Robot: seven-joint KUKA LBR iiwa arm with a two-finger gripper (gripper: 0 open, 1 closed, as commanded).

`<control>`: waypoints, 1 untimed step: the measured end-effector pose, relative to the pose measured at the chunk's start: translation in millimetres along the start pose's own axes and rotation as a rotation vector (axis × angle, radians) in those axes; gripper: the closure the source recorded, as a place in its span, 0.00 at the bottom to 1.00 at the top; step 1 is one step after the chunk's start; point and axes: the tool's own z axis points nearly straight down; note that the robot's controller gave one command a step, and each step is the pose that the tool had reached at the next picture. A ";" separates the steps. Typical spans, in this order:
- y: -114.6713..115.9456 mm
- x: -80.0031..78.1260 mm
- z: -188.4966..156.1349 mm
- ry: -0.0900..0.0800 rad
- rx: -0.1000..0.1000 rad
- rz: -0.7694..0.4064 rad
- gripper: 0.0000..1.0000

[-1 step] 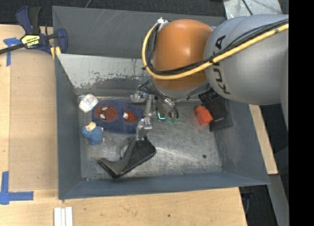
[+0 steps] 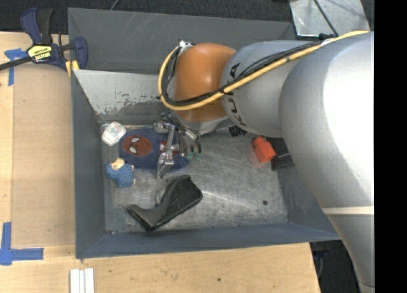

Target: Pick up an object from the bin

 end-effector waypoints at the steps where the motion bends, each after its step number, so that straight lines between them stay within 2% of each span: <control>1: 0.3 -0.6 -3.9 -0.003 -0.001 0.001 1.00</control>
Offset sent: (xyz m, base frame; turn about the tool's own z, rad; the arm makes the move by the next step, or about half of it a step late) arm 0.0000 0.0000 0.0000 0.0000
